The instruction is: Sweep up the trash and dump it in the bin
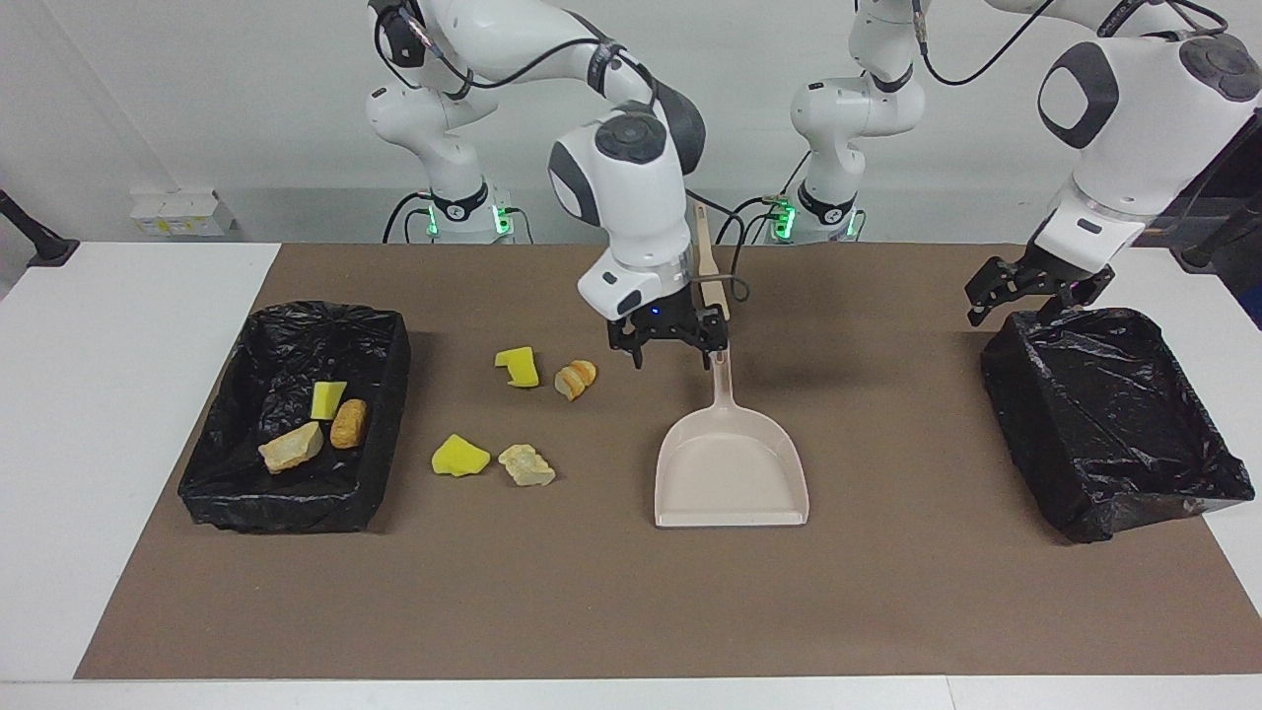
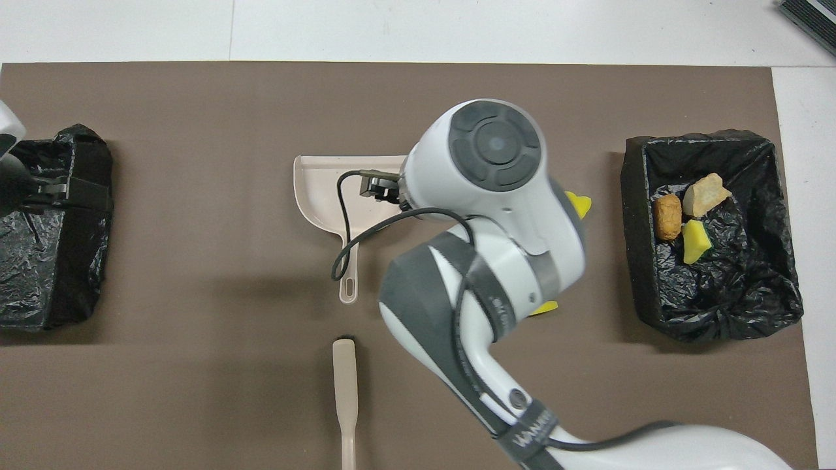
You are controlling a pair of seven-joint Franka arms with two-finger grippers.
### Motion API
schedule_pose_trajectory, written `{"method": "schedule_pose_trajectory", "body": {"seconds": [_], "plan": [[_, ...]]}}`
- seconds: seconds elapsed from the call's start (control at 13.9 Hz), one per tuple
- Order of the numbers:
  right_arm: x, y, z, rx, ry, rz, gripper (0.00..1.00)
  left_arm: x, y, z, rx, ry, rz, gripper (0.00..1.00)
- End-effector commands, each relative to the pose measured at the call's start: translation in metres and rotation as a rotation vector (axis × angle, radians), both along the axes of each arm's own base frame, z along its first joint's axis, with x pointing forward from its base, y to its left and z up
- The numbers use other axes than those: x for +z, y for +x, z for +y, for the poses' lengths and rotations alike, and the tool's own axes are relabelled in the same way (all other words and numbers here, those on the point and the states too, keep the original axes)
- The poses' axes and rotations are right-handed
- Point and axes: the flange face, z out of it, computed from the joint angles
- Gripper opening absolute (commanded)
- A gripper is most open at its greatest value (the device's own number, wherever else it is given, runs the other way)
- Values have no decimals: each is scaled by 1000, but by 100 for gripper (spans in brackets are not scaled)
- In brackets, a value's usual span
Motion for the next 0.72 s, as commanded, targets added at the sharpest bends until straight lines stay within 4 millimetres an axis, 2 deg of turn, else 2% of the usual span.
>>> {"method": "schedule_pose_trajectory", "body": {"seconds": [0.0, 0.07, 0.22, 0.29, 0.36, 0.51, 0.65], "plan": [[33, 2, -47, -39, 11, -20, 100, -53, -1, -46, -78, 11, -34, 100], [46, 3, -67, -52, 5, -16, 100, -75, 0, -60, -96, 10, -44, 100], [61, 6, -105, -11, -17, -11, 100, -118, -2, -110, -124, 4, -51, 100], [65, 10, -117, -10, -14, -19, 100, -133, -1, -139, -109, -4, -67, 100], [71, 11, -129, -23, -13, -25, 100, -145, -4, -176, -80, -17, -82, 100], [89, 6, -158, -28, -31, -19, 100, -159, -16, -237, -32, -48, -113, 100], [104, -4, -182, -22, -50, 7, 100, -172, -36, -283, -30, -54, -96, 100]]}}
